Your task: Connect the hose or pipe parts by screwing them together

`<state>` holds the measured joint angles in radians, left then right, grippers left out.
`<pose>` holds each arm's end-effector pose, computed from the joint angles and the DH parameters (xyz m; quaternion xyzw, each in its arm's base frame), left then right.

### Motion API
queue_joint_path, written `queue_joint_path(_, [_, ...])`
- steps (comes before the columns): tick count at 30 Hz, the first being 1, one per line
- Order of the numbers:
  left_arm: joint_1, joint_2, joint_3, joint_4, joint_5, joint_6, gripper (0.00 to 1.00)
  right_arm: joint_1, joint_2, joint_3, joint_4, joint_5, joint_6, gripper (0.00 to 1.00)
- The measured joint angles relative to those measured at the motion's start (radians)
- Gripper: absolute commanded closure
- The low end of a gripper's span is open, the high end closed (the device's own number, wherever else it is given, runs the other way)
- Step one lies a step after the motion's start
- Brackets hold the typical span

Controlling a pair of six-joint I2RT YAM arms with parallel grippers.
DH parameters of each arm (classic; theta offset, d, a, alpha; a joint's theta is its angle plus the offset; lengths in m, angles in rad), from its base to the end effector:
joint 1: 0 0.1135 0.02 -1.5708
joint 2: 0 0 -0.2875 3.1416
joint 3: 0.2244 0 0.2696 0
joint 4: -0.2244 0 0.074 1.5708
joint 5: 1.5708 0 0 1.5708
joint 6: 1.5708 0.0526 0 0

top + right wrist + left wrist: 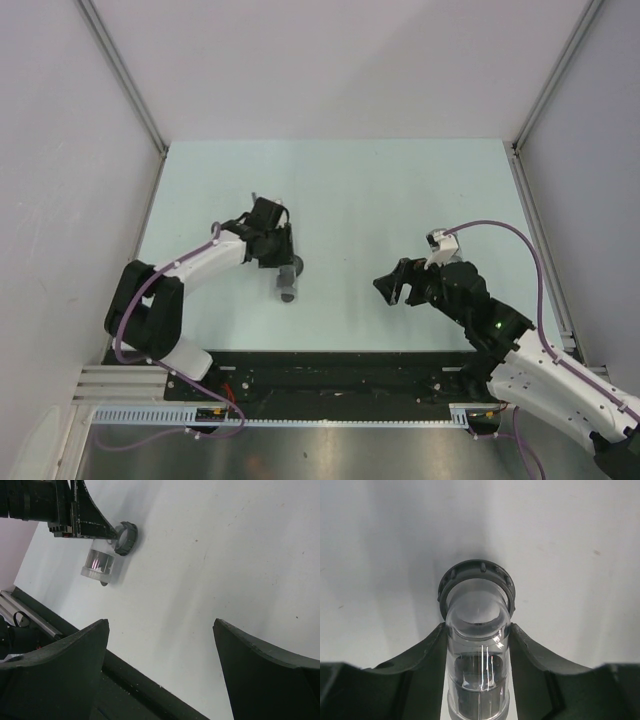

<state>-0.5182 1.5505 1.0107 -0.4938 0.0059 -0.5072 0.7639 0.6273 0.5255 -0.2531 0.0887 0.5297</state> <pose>0.2911 -0.1663 0.2085 0.0061 0.9641 -0.1327 0.2299 0.1284 0.1165 0.2713 -0.0706 0.8174 0.3148 0.4773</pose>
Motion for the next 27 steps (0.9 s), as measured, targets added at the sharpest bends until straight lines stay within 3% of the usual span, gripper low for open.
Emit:
queue_joint_path(4, [0.098, -0.034, -0.097, 0.026, -0.006, -0.090, 0.67, 0.000, -0.010, 0.000, -0.005, 0.000, 0.001, 0.10])
queue_joint_path(5, [0.103, -0.043, -0.113, 0.030, -0.011, -0.110, 0.48, 0.000, -0.015, 0.000, -0.007, 0.001, 0.001, 0.09])
queue_joint_path(14, [0.096, -0.216, -0.153, 0.067, -0.021, -0.187, 0.05, 0.002, 0.000, -0.002, 0.012, 0.003, -0.002, 0.11])
queue_joint_path(18, [0.104, -0.322, -0.160, 0.067, -0.018, -0.145, 0.00, 0.034, 0.138, -0.002, 0.097, 0.003, -0.002, 0.11])
queue_joint_path(22, [0.181, -0.416, -0.184, 0.060, 0.009, -0.088, 0.00, 0.133, 0.395, 0.024, 0.211, 0.064, 0.019, 0.08])
queue_joint_path(27, [0.301, -0.533, -0.214, 0.035, -0.002, 0.010, 0.00, 0.275, 0.742, 0.229, 0.258, 0.183, 0.027, 0.03])
